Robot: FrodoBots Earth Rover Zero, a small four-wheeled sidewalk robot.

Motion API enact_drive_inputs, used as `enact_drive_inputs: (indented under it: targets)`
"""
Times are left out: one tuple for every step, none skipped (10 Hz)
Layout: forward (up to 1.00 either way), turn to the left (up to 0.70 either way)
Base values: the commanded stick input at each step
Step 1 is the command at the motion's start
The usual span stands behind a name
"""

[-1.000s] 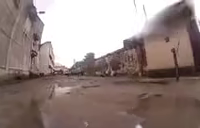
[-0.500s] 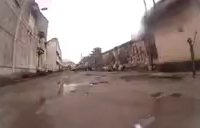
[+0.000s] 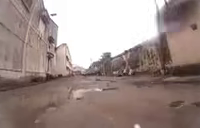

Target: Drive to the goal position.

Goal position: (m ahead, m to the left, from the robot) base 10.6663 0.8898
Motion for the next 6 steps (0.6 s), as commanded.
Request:
enact_drive_inputs:
  targets:
    - [0.70,0.29]
    - [0.70,0.52]
    - [0.70,0.52]
    - [0.70,0.17]
    - [0.70,0.18]
    - [0.70,0.18]
